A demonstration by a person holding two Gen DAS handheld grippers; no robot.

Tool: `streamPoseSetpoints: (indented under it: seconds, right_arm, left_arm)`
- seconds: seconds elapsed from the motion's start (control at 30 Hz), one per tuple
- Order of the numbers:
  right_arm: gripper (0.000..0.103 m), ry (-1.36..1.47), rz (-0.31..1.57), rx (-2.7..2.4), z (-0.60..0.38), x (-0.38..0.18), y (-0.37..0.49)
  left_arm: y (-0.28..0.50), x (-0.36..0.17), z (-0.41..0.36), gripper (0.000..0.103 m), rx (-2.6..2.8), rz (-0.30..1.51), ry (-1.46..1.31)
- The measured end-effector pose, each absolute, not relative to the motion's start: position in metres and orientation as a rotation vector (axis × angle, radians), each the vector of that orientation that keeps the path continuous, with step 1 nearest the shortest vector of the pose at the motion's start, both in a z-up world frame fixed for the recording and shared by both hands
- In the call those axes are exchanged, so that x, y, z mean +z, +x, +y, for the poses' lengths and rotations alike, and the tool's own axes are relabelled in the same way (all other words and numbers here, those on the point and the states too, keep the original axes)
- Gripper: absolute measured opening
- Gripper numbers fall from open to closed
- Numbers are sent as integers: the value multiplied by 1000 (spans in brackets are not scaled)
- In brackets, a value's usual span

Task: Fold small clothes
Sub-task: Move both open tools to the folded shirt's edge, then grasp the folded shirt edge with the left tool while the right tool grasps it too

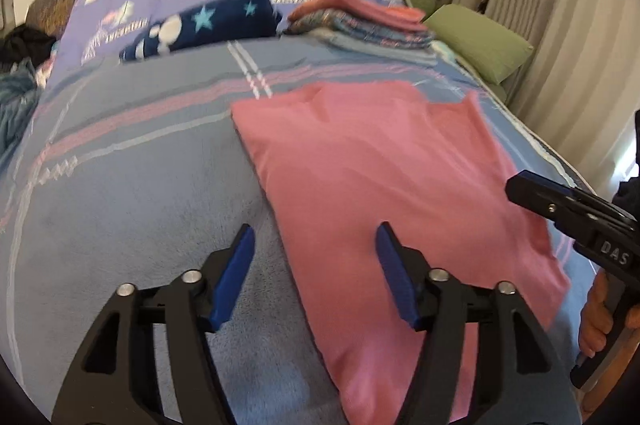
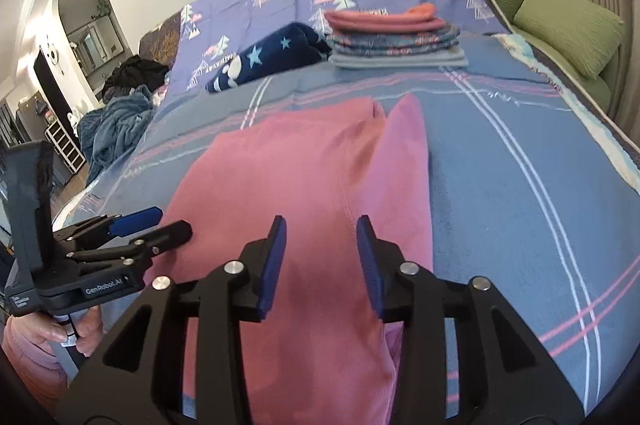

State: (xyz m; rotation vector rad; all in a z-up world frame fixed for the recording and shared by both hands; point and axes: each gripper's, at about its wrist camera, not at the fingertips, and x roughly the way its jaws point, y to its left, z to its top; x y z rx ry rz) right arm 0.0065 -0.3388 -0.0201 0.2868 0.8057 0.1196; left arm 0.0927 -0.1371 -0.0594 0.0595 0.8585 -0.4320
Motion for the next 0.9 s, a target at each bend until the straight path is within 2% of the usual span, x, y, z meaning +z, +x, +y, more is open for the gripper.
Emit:
streamPoseSetpoints:
  seconds: [0.1, 0.4, 0.47, 0.53, 0.6, 0.73, 0.9]
  right_arm:
    - [42, 292, 871, 129, -341, -41, 19]
    - [42, 320, 861, 155, -346, -40, 18]
    - [50, 339, 834, 171, -348, -32, 12]
    - [62, 352, 803, 209, -356, -21, 6]
    - [67, 341, 777, 208, -365, -10, 1]
    - [69, 354, 826, 177, -393, -10, 7]
    - [70, 499, 957, 284, -415, -42, 17]
  left_arm:
    - [104, -73, -130, 81, -445, 910, 2]
    - [105, -75, -125, 83, -471, 915, -22]
    - [104, -72, -123, 83, -470, 910, -30]
    - [102, -64, -119, 83, -494, 894, -69]
    - [102, -58, -117, 83, -522, 879, -89]
    - [105, -54, -115, 83, -562, 889, -112]
    - [117, -68, -116, 83, -697, 1007, -198]
